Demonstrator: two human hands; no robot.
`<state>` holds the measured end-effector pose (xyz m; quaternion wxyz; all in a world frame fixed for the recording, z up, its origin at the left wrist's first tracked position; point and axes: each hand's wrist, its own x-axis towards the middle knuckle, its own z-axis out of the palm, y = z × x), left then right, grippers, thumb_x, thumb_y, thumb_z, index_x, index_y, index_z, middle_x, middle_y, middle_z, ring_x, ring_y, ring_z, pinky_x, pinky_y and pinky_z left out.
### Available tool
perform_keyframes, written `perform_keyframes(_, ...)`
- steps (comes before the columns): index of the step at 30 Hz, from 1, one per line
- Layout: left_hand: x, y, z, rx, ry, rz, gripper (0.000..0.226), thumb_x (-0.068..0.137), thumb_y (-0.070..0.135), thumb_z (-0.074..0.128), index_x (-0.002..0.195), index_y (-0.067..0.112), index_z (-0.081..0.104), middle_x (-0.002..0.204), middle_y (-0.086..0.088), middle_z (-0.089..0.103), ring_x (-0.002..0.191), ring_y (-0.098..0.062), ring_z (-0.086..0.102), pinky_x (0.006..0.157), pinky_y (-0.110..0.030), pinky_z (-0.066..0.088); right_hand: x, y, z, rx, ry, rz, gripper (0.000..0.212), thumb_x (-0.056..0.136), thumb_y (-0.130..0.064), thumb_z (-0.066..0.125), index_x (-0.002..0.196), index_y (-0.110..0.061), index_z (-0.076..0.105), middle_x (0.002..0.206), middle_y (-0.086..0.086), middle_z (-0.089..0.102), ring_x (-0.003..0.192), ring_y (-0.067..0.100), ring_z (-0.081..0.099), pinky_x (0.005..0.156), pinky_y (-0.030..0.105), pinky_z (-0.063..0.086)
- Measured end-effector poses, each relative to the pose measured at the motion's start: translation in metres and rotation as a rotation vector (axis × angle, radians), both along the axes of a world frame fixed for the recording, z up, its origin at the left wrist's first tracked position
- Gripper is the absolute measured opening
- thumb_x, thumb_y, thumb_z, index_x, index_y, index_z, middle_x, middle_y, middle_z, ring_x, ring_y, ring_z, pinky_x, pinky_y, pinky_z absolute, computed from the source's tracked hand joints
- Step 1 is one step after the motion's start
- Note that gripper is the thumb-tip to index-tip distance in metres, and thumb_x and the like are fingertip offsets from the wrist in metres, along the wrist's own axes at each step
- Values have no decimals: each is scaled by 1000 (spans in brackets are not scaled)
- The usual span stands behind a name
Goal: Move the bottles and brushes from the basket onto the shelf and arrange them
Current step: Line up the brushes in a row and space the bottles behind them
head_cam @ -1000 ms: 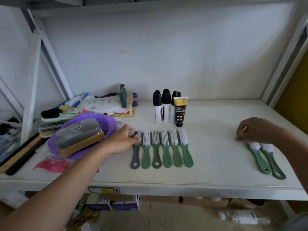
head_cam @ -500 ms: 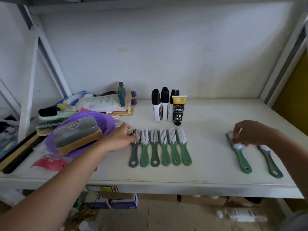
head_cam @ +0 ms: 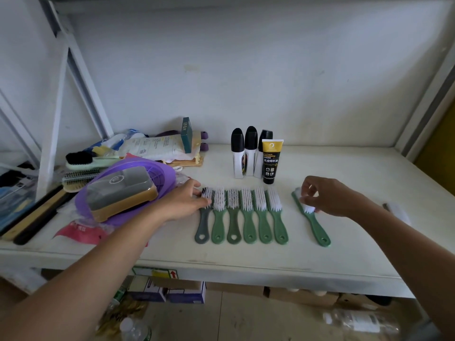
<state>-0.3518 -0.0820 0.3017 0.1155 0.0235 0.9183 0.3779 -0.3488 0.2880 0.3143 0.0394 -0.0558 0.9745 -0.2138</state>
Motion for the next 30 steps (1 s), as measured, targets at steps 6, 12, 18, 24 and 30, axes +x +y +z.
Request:
perform_keyframes(6, -1, -1, -1, -17, 4, 4, 75, 92, 43, 69, 152, 17, 34, 152, -1, 48, 126, -17, 55, 108, -43, 47, 0, -20, 1, 5, -2, 36, 13, 92, -28, 67, 87, -23, 56, 99, -1, 68, 61, 11, 71, 74, 37, 58)
perform_keyframes(12, -3, -2, -3, -41, 3, 11, 76, 89, 48, 69, 151, 19, 35, 151, 1, 48, 127, -17, 54, 108, -43, 46, -1, -33, 1, 2, 11, 36, 10, 93, -27, 65, 91, -22, 56, 94, 4, 70, 61, 13, 71, 73, 39, 58)
perform_keyframes(18, -2, -1, -4, -57, 1, 6, 75, 90, 48, 68, 151, 20, 35, 151, 1, 46, 131, -18, 50, 111, -42, 43, -3, -36, 0, -6, 17, 30, 10, 93, -28, 65, 92, -22, 56, 93, 5, 70, 64, 22, 73, 73, 44, 60)
perform_keyframes(24, 0, 0, -3, -69, 0, 7, 75, 91, 48, 67, 151, 22, 34, 152, 0, 45, 131, -19, 50, 110, -44, 43, -5, -39, -2, 8, 18, 27, 11, 94, -29, 64, 89, -27, 54, 94, 4, 68, 66, 23, 72, 74, 44, 60)
perform_keyframes(30, 0, 0, -3, -63, -1, -6, 74, 91, 48, 67, 151, 21, 33, 152, 1, 45, 131, -19, 50, 111, -44, 42, 0, -42, 1, -14, 18, 21, 15, 94, -23, 62, 83, -30, 55, 95, 5, 69, 69, 26, 73, 74, 44, 60)
